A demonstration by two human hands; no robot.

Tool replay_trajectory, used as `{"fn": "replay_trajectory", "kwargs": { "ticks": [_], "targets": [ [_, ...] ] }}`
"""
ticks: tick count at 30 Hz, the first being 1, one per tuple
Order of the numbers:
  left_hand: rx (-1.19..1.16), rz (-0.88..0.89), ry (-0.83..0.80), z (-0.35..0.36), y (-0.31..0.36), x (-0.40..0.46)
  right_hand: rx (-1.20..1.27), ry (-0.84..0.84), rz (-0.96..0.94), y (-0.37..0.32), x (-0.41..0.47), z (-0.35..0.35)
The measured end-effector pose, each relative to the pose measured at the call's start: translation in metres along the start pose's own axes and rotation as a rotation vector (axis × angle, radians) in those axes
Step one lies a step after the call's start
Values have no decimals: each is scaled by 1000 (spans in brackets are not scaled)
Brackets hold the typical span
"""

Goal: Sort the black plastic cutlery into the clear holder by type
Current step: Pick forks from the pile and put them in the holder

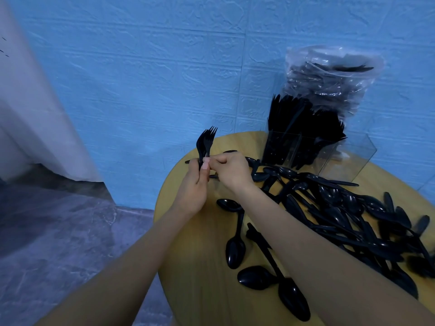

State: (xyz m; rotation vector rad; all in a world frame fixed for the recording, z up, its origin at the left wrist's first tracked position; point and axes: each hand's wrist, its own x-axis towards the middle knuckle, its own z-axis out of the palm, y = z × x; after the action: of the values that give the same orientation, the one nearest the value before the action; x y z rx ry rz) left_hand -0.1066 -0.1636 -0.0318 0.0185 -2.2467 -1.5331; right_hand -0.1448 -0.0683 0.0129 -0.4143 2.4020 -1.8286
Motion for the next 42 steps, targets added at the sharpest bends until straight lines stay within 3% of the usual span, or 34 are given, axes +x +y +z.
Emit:
{"fn": "replay_trajectory", "kwargs": {
  "ticks": [10, 17, 22, 26, 28, 32, 36, 42],
  "targets": [
    [38, -18, -37, 7, 3, 1, -21, -83, 51, 0, -4, -28],
    [-151, -125, 71, 7, 10, -3, -548, 38, -3, 37, -14, -94],
    [-89, -87, 129, 8, 4, -7, -803, -112, 107, 45, -25, -94],
    [-65, -58, 152, 9, 2, -8, -761, -222, -12, 39, -37, -86],
    [-5, -35, 132, 10, 0, -9, -700, -157, -55, 36, -42, -93],
    [41, -32, 109, 13, 0, -9, -787, 48, 60, 38, -50, -125],
    [113, -3, 91, 14, -1, -10, -936, 39, 250, 48, -59, -140],
    [122, -17, 60, 17, 17, -10, -838, -59, 120, 40, -62, -130]
  ]
}}
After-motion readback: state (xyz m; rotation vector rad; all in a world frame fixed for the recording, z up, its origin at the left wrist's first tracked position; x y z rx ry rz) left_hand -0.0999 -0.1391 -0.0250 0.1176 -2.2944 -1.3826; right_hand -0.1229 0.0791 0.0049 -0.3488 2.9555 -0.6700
